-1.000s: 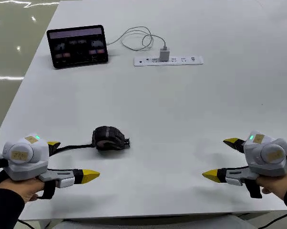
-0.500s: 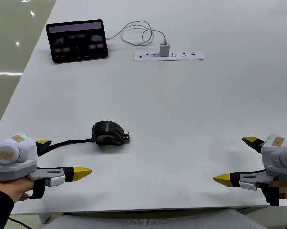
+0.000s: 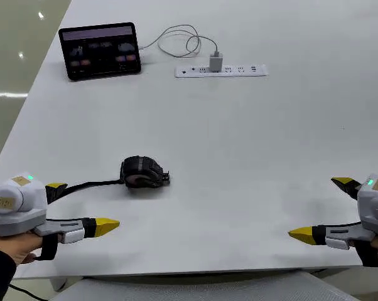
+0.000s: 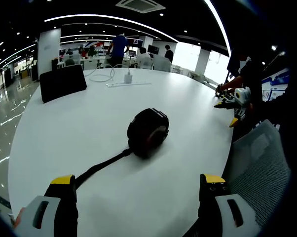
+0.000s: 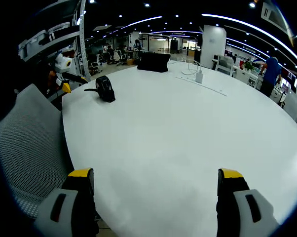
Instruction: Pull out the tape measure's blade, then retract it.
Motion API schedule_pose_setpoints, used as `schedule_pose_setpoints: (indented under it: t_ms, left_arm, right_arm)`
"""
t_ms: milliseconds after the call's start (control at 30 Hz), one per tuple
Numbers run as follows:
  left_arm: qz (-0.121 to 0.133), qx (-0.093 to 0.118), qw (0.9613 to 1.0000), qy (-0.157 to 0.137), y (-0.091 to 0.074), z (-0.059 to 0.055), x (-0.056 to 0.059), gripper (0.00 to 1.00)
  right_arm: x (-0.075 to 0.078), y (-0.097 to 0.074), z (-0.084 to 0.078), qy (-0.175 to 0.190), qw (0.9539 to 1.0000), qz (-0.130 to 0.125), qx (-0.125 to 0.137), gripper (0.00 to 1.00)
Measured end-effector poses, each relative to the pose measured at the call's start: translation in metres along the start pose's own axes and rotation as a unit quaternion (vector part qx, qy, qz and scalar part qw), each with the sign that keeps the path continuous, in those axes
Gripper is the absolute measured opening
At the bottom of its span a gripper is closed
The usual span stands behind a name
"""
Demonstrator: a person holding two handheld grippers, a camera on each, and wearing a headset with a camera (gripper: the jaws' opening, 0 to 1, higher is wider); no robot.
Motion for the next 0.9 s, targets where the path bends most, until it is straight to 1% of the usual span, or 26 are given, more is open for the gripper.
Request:
schedule_pose_setpoints:
  t_ms: [67, 233, 367, 433, 667, 900]
  left_arm:
    - [-0.001, 0.002, 1.0000, -0.002, -0.0005, 0.0006, -0.0001, 1.00]
    - [-0.002, -0.002, 1.0000, -0.008, -0.0010, 0.0004, 0.0003, 1.00]
    - [-0.001, -0.002, 1.0000, -0.010, -0.0019, 0.0014, 0.0005, 1.00]
    - [-0.007, -0.002, 0.9999, -0.013, -0.0020, 0.0015, 0.0019, 1.00]
    - [-0.005, -0.003, 0.9999, -0.009, -0.0021, 0.0015, -0.0016, 1.00]
    - [-0.005, -0.006, 1.0000, -0.005, -0.0020, 0.0015, -0.0027, 1.00]
  right_arm:
    - [-0.0017, 0.0015, -0.0001, 0.002, 1.0000, 0.002, 0.000, 1.00]
    - [-0.0065, 0.0042, -0.0012, 0.001, 1.0000, 0.007, -0.002, 1.00]
    - [-0.0079, 0.0048, -0.0014, 0.001, 0.9999, 0.010, -0.004, 1.00]
    - [-0.0075, 0.0049, -0.0020, 0.002, 0.9999, 0.010, -0.004, 1.00]
    - [-0.0064, 0.0052, -0.0032, 0.003, 0.9999, 0.010, -0.005, 1.00]
    - [-0.0095, 0.0063, -0.0046, 0.003, 0.9999, 0.014, -0.006, 1.00]
Point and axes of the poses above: the centre of the closed fingertips' face, and the gripper's own axes: y roughly forward along the fingers, x roughly to its right, z roughly out of its top, the point moved 3 cm from there along -y, roughly backward along the fingers, and after that the axes turned 5 degrees about -x, right-handed, at the moved point
